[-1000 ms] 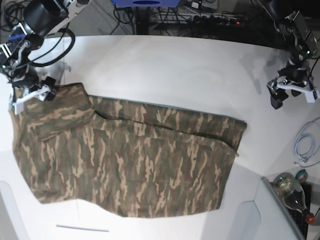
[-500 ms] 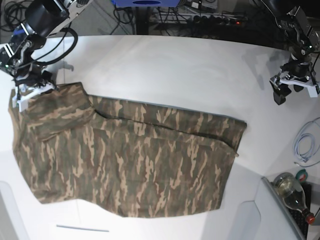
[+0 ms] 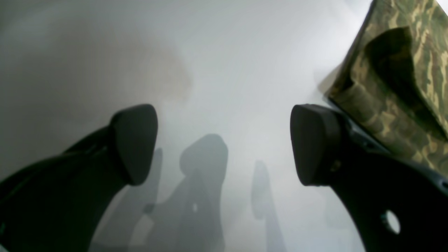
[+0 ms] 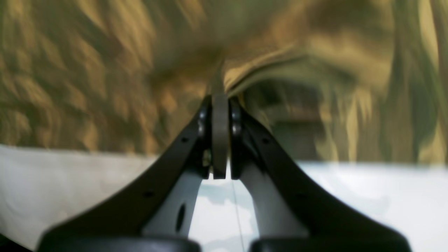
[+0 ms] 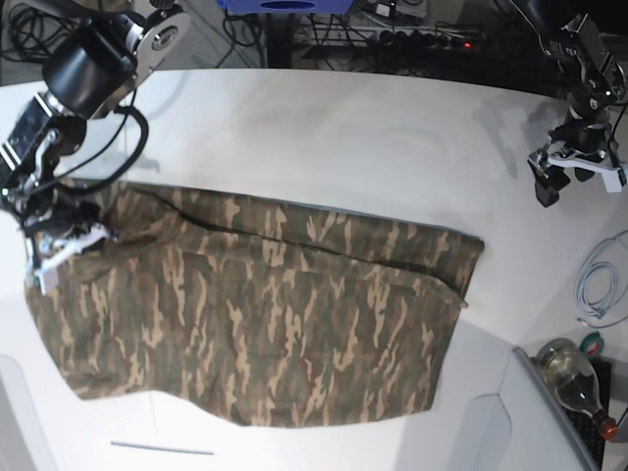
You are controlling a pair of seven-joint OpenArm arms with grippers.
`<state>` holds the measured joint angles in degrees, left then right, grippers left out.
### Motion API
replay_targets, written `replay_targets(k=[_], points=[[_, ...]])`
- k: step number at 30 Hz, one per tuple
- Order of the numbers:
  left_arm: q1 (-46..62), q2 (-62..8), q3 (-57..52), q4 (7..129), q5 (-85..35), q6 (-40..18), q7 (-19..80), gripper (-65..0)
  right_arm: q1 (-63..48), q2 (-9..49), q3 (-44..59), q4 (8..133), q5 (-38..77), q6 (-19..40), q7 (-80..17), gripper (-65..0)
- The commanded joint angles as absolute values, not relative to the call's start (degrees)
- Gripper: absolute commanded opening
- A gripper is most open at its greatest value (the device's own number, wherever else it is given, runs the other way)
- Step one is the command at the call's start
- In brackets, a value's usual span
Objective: Layout the t-shirt on the table in an organized manner, then fold the t-shirt properly
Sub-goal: 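Grasp the shirt corner with the right gripper and drag it outward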
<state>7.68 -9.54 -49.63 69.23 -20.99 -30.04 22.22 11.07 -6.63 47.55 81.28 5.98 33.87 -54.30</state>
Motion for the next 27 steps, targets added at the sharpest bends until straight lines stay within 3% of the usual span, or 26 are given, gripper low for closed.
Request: replay_targets(k=[1,8,16,23,25,27], points=[[7.6,-10.6,-48.6,70.5,-21.5,-30.5,21.1,-7.9,12.8,-6.0,46.8,81.9,6.6,34.0,-53.7,-64.5],[9.7,-10.7,-47.0,70.5,-21.5,-30.5,21.1,-7.9,20.3,-2.3,42.9,72.6,7.0,28.4,-49.5,-64.4],[11.5,-10.7,-47.0,70.5,-21.4,-30.5,21.1,-8.1,26.9,1.6,42.0,59.5,6.8,28.3,-41.7,-64.4],[12.6,-10.7,-44.3,70.6,-21.4,-30.5,21.0,-8.1,28.6,1.6,42.0,55.1,7.0,28.3,-32.8,-63.6],[12.6,-10.6,-42.8,70.6,-21.6,-30.5,20.8,-8.1,28.6,1.5,42.0,55.4,7.0,28.3,-31.3,-57.9],[12.4,-10.5,-41.2,70.6,-21.8,-30.5,20.6,-8.1,28.5,1.5,42.0,55.9,7.0,28.3,-31.2,-45.6]])
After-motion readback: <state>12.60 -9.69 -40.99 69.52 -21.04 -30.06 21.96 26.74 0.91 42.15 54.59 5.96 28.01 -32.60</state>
